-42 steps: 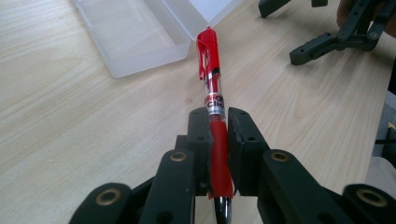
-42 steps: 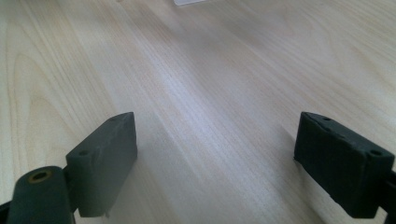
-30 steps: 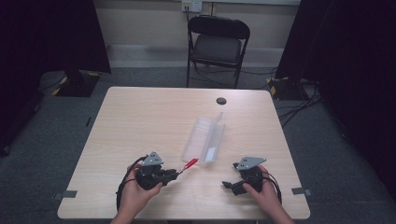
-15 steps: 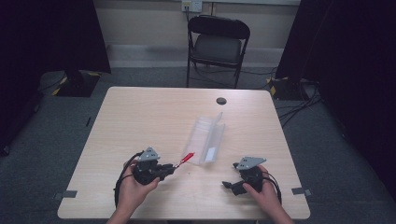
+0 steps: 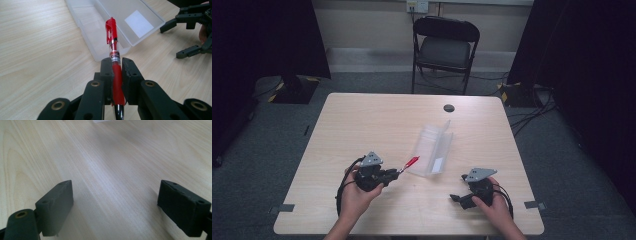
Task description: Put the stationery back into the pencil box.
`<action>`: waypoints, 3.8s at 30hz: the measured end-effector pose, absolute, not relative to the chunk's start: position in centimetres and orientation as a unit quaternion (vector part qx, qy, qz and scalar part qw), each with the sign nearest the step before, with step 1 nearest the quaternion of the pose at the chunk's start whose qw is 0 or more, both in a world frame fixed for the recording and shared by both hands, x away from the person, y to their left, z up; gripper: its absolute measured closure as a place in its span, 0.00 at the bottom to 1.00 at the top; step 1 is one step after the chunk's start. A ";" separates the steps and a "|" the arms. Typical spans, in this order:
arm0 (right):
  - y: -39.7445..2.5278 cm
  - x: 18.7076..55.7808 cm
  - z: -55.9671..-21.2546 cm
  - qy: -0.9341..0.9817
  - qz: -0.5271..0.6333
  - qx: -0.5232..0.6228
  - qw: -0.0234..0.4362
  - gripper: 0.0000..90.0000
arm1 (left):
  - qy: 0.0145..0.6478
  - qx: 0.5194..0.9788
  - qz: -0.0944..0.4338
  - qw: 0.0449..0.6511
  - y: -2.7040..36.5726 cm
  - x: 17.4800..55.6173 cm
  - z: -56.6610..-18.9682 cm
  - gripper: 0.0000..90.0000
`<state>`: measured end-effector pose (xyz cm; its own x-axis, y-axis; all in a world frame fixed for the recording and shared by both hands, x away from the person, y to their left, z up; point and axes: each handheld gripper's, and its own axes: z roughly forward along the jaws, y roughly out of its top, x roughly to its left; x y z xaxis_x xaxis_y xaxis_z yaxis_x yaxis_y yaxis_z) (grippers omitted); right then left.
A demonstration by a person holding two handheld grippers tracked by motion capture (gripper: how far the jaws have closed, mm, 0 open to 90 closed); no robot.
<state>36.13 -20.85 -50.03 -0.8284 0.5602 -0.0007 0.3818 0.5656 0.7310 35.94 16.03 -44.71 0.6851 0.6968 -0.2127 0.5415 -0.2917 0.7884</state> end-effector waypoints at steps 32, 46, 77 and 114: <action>-20.8 36.1 -50.0 0.877 0.381 0.268 0.117 0.14 | 0.406 0.785 0.113 0.454 13.9 39.7 -44.6 0.89; -20.8 36.1 -50.0 0.877 0.381 0.268 0.117 0.14 | 0.411 0.783 0.120 0.450 12.7 41.0 -44.8 0.89; -20.8 36.1 -50.0 0.877 0.381 0.268 0.117 0.14 | 0.427 0.776 0.121 0.449 10.6 42.8 -46.0 0.89; -20.8 36.1 -50.0 0.877 0.381 0.268 0.117 0.14 | 0.461 0.767 0.107 0.433 8.9 44.7 -48.2 0.89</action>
